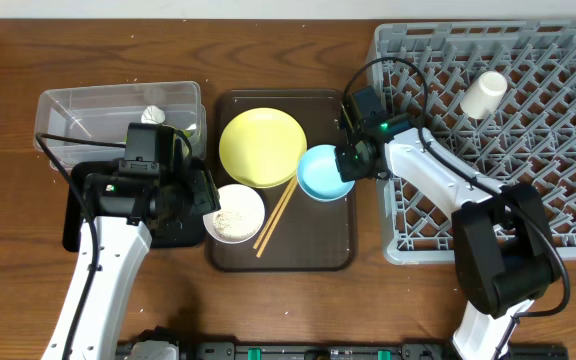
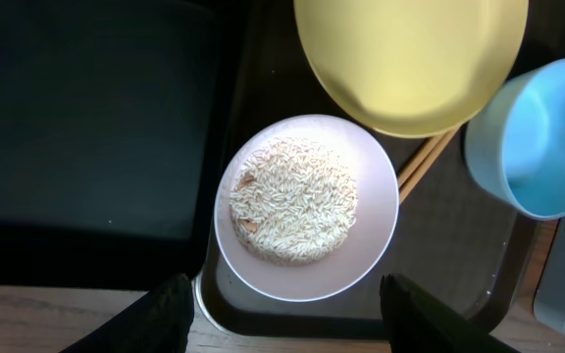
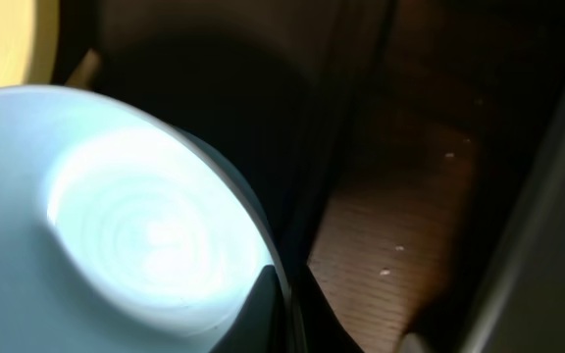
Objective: Sort waste into correct bins and load items into the dishwasher rack
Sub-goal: 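Move the right gripper to the blue bowl and grasp its rim, then lift the blue bowl and place it in the rack's back left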
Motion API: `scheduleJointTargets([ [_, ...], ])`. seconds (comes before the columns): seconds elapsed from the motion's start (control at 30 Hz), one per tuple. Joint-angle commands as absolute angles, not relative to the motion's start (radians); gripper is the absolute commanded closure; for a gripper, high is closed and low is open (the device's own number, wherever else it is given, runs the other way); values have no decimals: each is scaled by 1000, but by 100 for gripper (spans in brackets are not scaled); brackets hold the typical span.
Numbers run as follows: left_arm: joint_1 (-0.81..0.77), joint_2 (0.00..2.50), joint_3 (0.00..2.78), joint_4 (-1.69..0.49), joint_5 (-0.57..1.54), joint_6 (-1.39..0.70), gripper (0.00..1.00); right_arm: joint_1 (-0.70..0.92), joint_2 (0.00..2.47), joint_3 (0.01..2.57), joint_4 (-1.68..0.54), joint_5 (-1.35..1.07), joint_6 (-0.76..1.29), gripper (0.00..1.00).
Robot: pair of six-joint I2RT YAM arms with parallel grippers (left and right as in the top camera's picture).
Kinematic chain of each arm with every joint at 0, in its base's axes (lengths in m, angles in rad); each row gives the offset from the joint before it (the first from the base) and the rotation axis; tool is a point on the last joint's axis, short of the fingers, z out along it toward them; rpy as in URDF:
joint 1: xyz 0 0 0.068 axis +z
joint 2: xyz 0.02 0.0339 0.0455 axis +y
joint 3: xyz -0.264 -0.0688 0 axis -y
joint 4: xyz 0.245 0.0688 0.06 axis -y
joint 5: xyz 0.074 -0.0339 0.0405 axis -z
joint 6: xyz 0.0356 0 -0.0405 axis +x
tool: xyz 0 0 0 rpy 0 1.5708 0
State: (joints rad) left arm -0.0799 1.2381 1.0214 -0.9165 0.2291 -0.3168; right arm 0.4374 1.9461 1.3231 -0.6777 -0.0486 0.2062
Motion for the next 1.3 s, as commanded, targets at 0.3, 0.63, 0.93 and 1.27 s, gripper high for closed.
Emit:
scheduleJointTargets([
  [0.3,-75,1235,1028,-921,216,-319,36,445,1733,1373,-650,152,211,99],
  [0.63,-75,1235,1028,-920,216,-319,36,379,1616,1372,-465,530,22,99],
  [0.93,-75,1235,1028,-920,216,-319,36,293,1625,1373,-218,852,-90,99],
  [1.27,-75,1235,1028,-920,217,-319,36,235,1788,1450,-1,1043,-362,99],
])
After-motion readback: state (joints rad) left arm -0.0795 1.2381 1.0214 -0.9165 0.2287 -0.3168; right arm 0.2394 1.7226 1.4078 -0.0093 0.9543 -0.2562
